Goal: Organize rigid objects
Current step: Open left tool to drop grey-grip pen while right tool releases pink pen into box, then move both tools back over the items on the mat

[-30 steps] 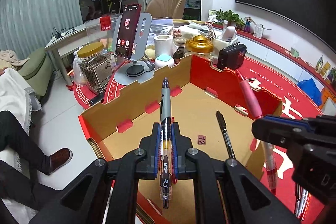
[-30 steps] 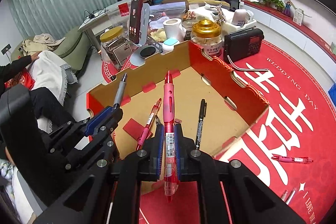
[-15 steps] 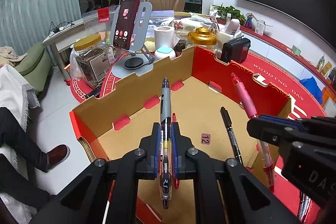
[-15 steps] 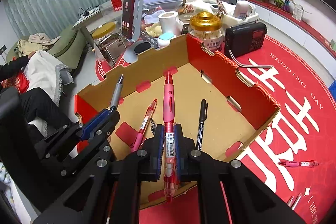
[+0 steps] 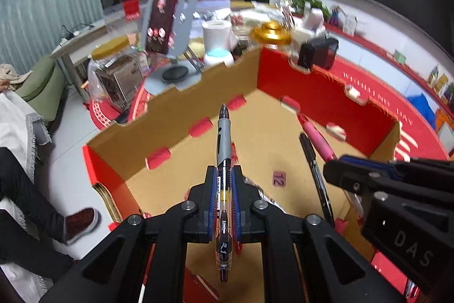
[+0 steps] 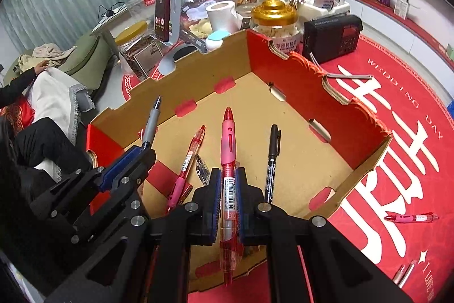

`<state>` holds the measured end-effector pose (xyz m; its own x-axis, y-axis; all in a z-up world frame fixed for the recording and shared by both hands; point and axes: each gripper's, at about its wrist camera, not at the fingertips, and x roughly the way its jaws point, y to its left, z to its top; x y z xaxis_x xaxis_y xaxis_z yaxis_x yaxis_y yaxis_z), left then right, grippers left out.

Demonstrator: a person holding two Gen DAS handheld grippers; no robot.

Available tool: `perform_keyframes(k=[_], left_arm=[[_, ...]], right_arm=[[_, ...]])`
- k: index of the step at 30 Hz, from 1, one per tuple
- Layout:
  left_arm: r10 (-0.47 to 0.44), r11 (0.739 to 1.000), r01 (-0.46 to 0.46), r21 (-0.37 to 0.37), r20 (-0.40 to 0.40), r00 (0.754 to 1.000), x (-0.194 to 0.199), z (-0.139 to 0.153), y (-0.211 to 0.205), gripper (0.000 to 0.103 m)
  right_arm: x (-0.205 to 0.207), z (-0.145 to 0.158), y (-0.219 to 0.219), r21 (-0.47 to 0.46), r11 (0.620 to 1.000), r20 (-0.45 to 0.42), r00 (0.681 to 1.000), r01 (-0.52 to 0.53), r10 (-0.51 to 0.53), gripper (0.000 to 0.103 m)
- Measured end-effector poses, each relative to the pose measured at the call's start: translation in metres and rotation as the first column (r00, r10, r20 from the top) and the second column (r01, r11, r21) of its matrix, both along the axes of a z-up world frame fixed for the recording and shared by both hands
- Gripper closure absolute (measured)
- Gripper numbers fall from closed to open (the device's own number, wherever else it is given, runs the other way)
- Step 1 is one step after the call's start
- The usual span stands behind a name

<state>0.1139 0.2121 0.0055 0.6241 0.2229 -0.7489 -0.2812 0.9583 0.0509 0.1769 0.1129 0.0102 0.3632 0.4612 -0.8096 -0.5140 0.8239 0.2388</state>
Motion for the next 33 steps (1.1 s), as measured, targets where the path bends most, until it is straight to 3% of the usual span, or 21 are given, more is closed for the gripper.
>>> perform_keyframes(k=[1,3,5,8,9,10,11,15,18,23,27,33], left_arm=[[0.000,1.000,0.000,0.005,-0.012,1.000,0.001,-0.001,0.000,0.092],[-0.005,1.000,0.005,0.015,-0.035,0.999,0.003,-0.002,-0.002,0.078],[-0.005,1.000,0.006,0.021,-0.060,0.998,0.004,-0.003,-0.003,0.036],[-0.010,1.000,0.010,0.012,-0.031,0.999,-0.002,0.004,-0.003,0.014],[-0.007,1.000,0.007,0.008,-0.027,1.000,-0.004,0.006,-0.003,0.011],[-0.006,1.000,0.006,-0.001,-0.022,1.000,-0.005,0.008,-0.003,0.002],[-0.004,1.000,0.004,-0.019,-0.008,1.000,-0.009,0.011,-0.002,0.000],[-0.008,0.998,0.011,-0.068,0.046,0.999,-0.023,0.022,-0.003,0.000],[-0.040,0.996,0.043,-0.081,0.045,0.998,-0.032,0.024,-0.012,0.000],[-0.082,0.992,0.088,-0.087,0.074,0.994,-0.058,0.028,-0.042,0.000],[-0.165,0.983,0.170,-0.065,0.083,0.983,-0.084,0.028,-0.086,0.000],[-0.328,0.943,0.328,-0.058,0.017,0.945,-0.115,0.005,-0.168,0.000]], right_arm=[[0.000,-0.001,0.001,-0.005,1.000,-0.003,1.000,-0.002,0.002,0.092],[0.001,-0.004,0.004,-0.019,1.000,-0.011,1.000,-0.014,0.014,0.092],[0.002,-0.007,0.005,-0.028,1.000,-0.018,1.000,-0.013,0.013,0.092],[0.004,-0.005,-0.001,-0.018,1.000,-0.024,1.000,0.010,-0.010,0.088],[0.003,-0.002,-0.004,-0.030,0.999,-0.016,1.000,0.023,-0.024,0.065],[0.002,0.001,-0.007,-0.031,0.999,0.000,0.999,0.035,-0.035,0.029],[0.000,0.006,-0.011,-0.023,0.999,0.027,0.999,0.044,-0.043,0.020],[-0.018,0.029,-0.039,-0.002,0.999,0.097,0.994,0.055,-0.054,0.019],[-0.032,0.032,-0.075,0.015,0.995,0.100,0.990,0.100,-0.101,0.019],[-0.061,0.022,-0.150,0.056,0.969,0.026,0.970,0.241,-0.243,0.019],[-0.093,0.008,-0.210,0.032,0.939,-0.015,0.940,0.342,-0.341,0.019],[-0.138,-0.023,-0.286,0.006,0.878,-0.122,0.872,0.478,-0.474,0.019]])
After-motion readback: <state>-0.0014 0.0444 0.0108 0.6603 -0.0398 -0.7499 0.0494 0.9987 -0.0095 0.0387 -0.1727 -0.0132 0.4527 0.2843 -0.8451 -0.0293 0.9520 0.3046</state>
